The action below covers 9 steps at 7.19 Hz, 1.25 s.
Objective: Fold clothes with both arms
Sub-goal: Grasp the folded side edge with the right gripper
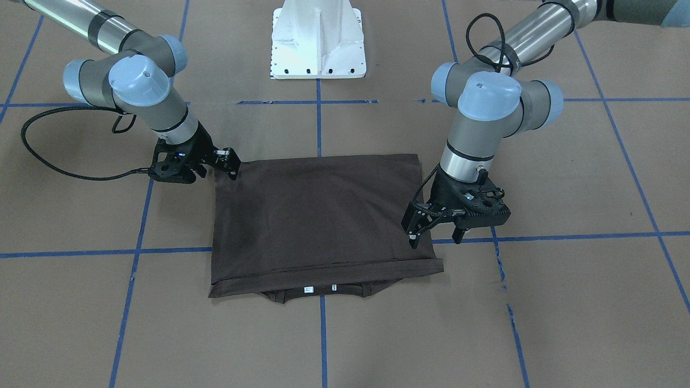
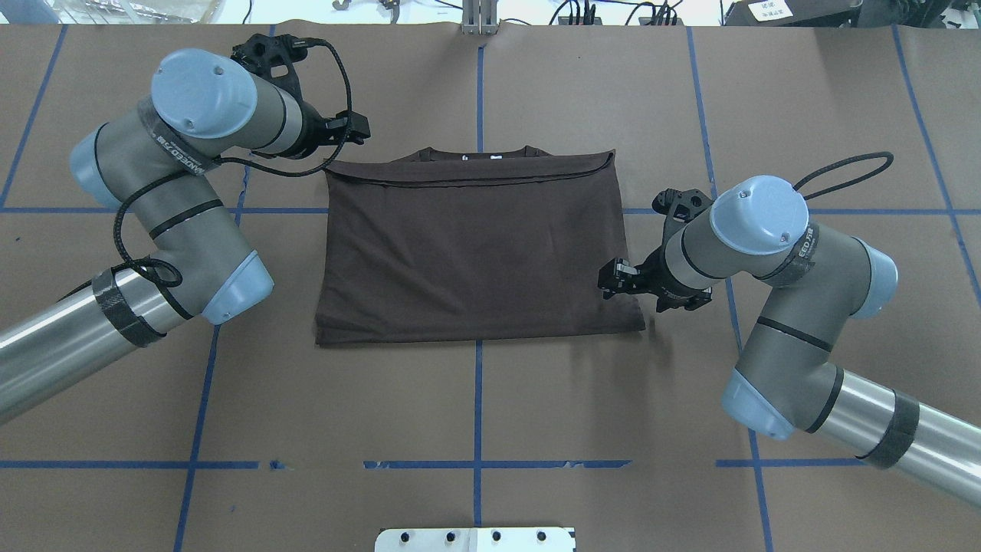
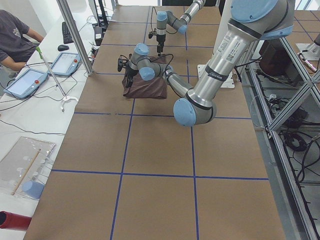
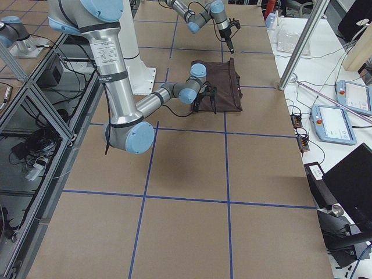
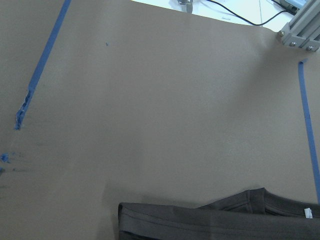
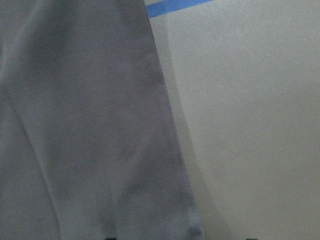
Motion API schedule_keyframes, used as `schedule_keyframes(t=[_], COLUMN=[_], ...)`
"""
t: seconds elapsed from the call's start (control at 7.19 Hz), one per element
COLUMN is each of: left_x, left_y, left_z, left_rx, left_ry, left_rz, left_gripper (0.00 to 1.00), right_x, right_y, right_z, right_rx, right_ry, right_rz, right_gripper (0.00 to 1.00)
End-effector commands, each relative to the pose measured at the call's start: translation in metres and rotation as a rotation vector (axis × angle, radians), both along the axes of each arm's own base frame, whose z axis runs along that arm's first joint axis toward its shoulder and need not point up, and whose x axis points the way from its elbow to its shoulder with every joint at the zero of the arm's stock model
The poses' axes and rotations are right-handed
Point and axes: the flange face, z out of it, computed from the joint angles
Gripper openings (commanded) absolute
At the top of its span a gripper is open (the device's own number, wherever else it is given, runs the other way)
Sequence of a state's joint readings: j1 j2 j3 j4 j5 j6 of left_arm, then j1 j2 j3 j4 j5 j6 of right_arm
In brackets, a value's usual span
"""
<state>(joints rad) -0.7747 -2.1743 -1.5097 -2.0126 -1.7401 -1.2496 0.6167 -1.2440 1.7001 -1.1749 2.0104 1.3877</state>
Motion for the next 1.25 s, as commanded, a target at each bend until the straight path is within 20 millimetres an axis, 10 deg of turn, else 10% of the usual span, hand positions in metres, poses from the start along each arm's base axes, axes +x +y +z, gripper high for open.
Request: schedule_keyframes(t=[0.0,0.42,1.11], left_x=[0.000,0.000,0.000], left_y=[0.000,0.000,0.000], left_z=[0.000,0.001,0.000], left_rx=[0.003,0.003,0.006], left_ry=[-0.001,-0.003,-0.003], left_rz=[0.003,0.003,0.003], left_gripper=[1.00,1.00,1.00], right_x=[-0.003,-0.003,0.020], right_y=[0.000,-0.001,0.012], right_z=[0.004,0.005,-0.004], right_rx=[-0.009,-0.015,0.003], right_ry=[0.006,0.006,-0.029], right_rz=[-0.003,0.001,-0.003], right_gripper=[0.78,0.03,0.00])
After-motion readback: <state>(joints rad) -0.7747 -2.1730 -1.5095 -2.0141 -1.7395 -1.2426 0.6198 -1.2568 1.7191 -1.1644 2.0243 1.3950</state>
